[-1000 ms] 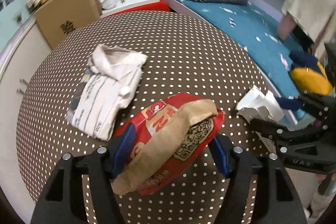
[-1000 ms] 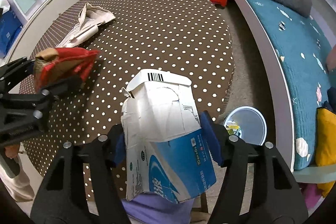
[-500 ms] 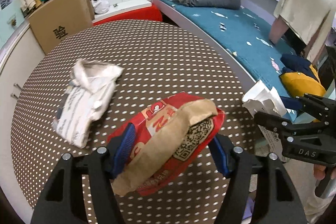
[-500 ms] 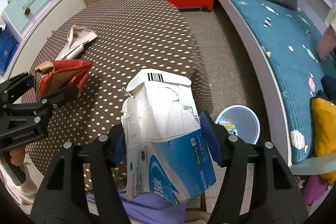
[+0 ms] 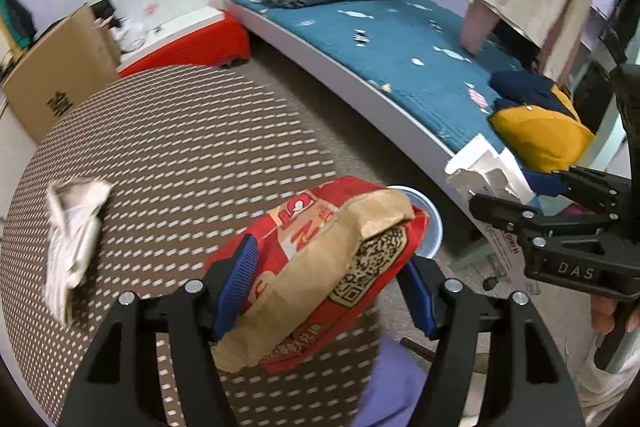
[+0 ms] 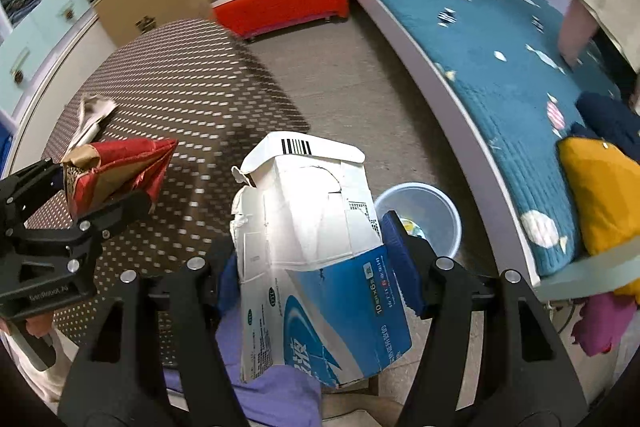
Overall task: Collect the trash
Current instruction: 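Carry the red bag and tissue box over the bucket and open both tools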
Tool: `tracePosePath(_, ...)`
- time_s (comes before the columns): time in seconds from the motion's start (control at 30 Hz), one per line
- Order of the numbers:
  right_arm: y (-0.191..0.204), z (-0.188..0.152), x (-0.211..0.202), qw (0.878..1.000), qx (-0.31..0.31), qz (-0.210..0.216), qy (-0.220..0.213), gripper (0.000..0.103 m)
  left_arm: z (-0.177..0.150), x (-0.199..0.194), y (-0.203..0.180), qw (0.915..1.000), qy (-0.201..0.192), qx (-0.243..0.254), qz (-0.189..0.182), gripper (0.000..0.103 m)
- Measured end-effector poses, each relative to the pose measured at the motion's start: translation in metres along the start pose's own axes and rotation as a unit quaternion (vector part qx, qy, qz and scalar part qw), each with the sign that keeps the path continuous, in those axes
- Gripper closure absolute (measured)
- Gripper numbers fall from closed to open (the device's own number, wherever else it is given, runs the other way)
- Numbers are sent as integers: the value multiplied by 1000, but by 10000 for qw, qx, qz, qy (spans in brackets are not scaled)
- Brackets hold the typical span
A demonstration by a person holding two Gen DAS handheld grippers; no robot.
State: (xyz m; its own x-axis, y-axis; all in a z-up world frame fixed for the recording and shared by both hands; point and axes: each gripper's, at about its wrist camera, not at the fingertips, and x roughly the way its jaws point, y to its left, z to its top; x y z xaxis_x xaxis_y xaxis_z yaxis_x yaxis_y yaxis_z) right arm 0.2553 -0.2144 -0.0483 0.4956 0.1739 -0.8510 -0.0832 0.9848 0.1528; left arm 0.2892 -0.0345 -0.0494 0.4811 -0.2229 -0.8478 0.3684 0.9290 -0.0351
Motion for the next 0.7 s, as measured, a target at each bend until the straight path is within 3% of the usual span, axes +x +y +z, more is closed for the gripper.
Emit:
tracePosePath(0.27, -62, -13, -7, 9979, 583, -274, 18, 40, 21, 26, -61, 9983, 181, 460, -302, 37)
tracePosePath(0.4, -92, -23, -7, 9954, 869, -393, 47, 40, 30, 42, -97, 9966, 232, 736, -276, 37)
tracePosePath(0.5, -118, -33, -7, 9919, 1179, -472, 71, 40, 34, 56, -120, 9940, 430, 855, -532, 37)
tracePosePath(0.7, -162, -48, -3, 9840, 1669, -599, 165, 39, 36, 90, -158, 9890, 758, 1134, -577, 37)
